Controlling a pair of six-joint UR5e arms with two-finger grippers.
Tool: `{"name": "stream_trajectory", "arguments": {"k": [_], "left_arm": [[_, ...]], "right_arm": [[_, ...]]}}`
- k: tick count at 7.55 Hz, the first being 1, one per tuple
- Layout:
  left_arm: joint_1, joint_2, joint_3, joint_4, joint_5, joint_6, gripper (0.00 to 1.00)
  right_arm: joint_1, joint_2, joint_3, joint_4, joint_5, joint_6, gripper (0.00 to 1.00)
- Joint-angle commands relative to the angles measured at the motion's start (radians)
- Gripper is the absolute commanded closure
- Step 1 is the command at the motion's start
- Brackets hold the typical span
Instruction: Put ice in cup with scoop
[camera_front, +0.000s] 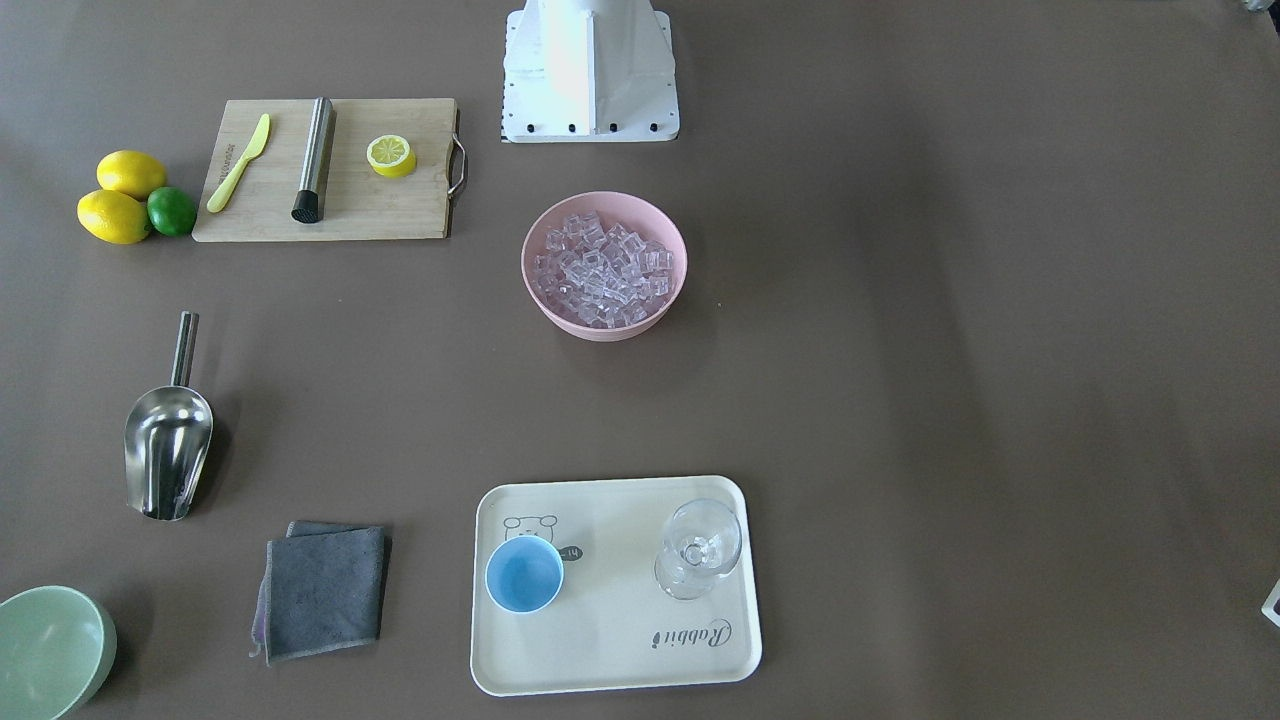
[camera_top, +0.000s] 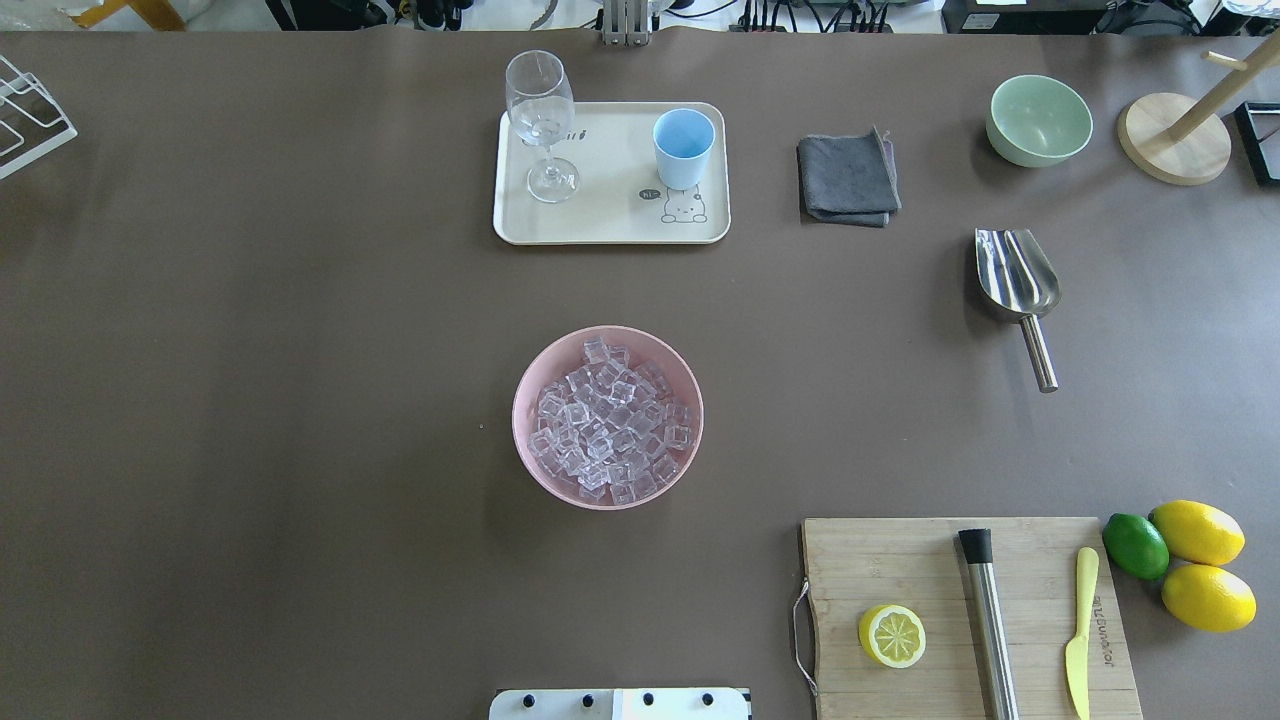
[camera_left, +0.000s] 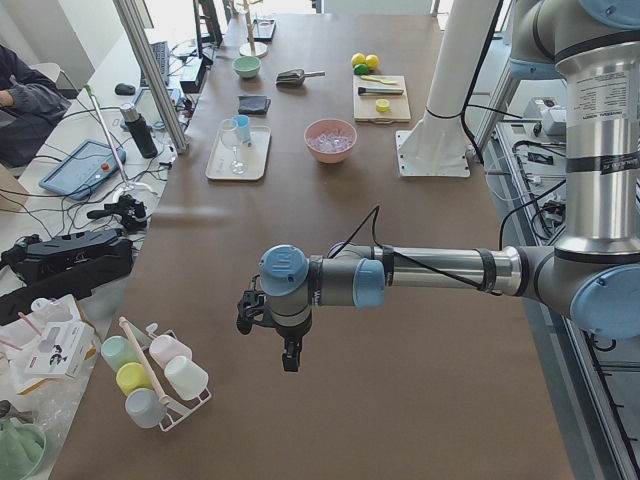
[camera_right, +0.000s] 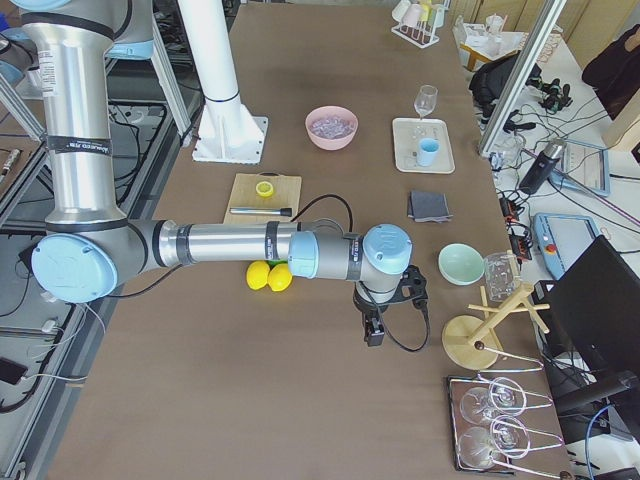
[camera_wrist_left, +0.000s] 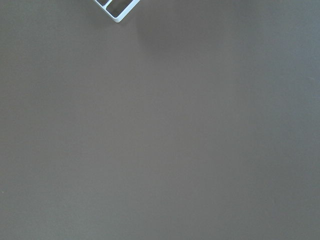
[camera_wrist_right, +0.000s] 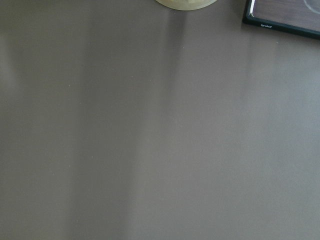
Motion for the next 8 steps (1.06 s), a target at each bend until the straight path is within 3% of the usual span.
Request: {"name": "stream_trajectory", "arguments": {"k": [1, 6, 8], "left_arm": [[0.004, -0.015, 0.025, -0.007, 0.000, -0.002, 0.02], [0.066, -0.041, 0.022, -0.011, -0.001, 0.001, 0.02], [0.155, -0.076, 0.025, -0.013, -0.004, 0.009, 0.02]], "right_arm": [[0.002, -0.009, 0.030, -0.003, 0.007, 0.000, 0.00], [-0.001, -0.002, 0.082, -0.046, 0.007, 0.023, 0.00], [-0.068, -0.003, 0.138, -0.042, 0.012, 0.212, 0.00]]}}
